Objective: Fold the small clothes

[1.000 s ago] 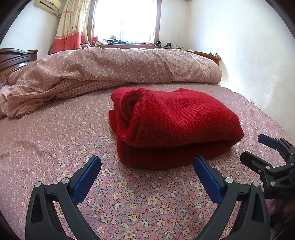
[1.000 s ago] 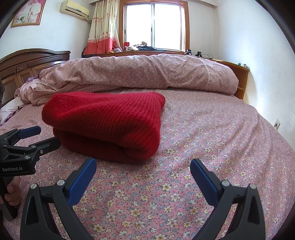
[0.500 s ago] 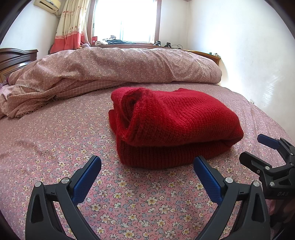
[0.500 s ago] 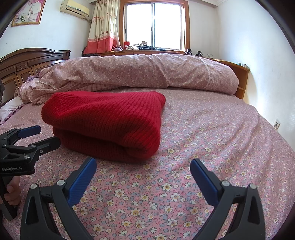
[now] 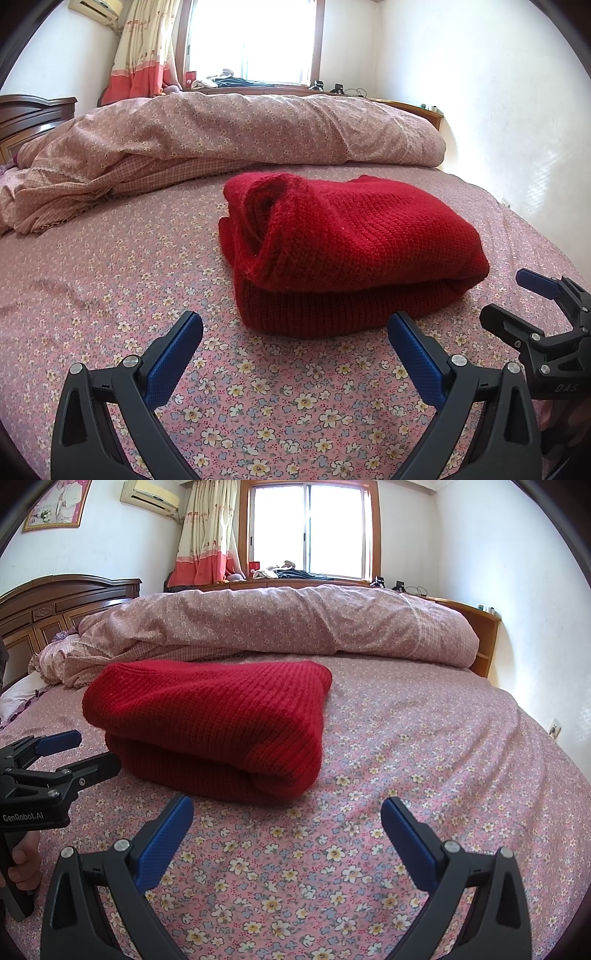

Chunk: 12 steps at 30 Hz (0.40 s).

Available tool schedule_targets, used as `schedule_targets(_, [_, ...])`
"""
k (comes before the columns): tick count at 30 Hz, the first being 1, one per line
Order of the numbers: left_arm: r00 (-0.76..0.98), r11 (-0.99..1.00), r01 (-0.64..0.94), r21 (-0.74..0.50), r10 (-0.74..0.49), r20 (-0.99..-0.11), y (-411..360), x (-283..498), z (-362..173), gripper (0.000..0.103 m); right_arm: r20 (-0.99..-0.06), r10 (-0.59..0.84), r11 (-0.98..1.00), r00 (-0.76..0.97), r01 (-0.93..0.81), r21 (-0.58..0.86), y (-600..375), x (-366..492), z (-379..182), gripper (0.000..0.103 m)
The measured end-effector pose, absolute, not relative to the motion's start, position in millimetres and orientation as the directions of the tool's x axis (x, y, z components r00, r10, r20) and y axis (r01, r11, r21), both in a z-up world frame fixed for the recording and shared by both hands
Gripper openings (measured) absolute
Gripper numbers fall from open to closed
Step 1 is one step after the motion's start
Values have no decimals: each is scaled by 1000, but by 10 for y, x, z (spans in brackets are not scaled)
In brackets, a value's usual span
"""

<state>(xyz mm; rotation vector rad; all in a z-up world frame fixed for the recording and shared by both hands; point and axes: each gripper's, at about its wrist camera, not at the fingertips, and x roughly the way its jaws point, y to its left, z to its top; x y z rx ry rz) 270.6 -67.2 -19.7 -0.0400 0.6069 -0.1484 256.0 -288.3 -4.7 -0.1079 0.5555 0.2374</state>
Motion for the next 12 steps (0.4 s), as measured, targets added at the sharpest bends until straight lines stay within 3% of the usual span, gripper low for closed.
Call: schedule_targets(12, [811,989,127,-82,-151,-566,-675,2707,-196,97,-536,195,966,821,-254,-38,-2889,2578,-49,103])
